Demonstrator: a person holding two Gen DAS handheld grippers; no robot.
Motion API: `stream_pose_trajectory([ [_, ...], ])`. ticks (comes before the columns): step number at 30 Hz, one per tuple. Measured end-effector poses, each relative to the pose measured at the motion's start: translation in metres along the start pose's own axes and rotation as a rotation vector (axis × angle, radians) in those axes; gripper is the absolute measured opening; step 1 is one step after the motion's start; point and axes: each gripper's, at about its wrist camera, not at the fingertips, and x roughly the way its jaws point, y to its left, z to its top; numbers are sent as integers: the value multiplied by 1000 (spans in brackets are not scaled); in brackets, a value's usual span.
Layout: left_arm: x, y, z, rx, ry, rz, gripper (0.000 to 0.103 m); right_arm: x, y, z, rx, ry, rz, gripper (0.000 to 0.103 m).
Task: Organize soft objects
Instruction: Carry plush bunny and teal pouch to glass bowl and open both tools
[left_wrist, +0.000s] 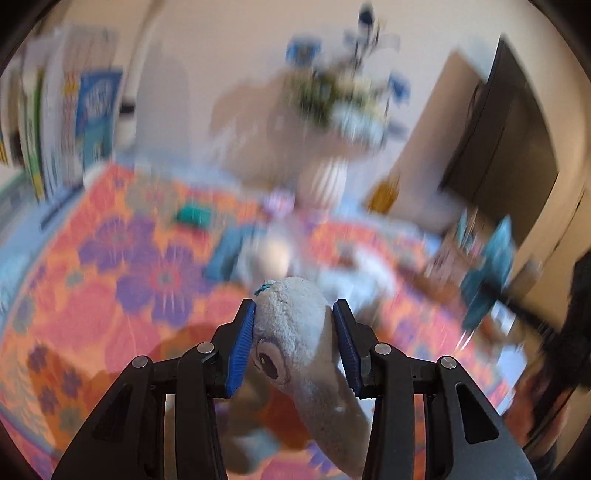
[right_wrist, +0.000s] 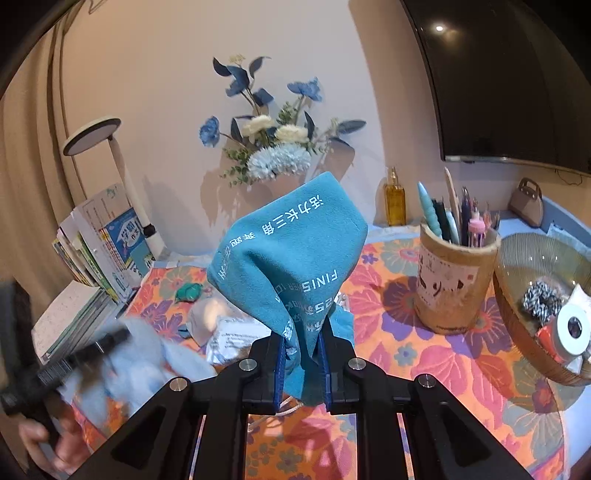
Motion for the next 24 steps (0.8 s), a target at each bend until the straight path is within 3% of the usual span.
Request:
stream_pose_trajectory([
  [1,11,3,-9,9,49,7,41,2,-2,-2,4,12,-1,15],
  [4,20,16,-21,-42,54,37,54,12,-8,-9,30,56,18,15],
  [6,25,21,-22,-73,66,26,81,18,-10,-12,49,80,33,15],
  [7,27,20,-23,-75,74,31,83,21,-10,-14,56,91,32,15],
  [9,34,12,-27,-50,102,51,83,27,-12,-16,72,116,27,15],
  [12,54,-2,-34,33,208,149,81,33,-14,-20,88,146,8,15],
  [14,48,-6,-35,44,184,167,71,32,-15,-20,91,141,5,15],
  [15,46,-6,-33,40,176,173,57,30,-15,-20,88,135,4,15],
  [20,14,-21,-15,70,67,152,55,9,-10,-10,59,77,-16,15],
  [24,-17,-70,17,158,-55,81,55,-14,-12,9,39,24,-113,15],
])
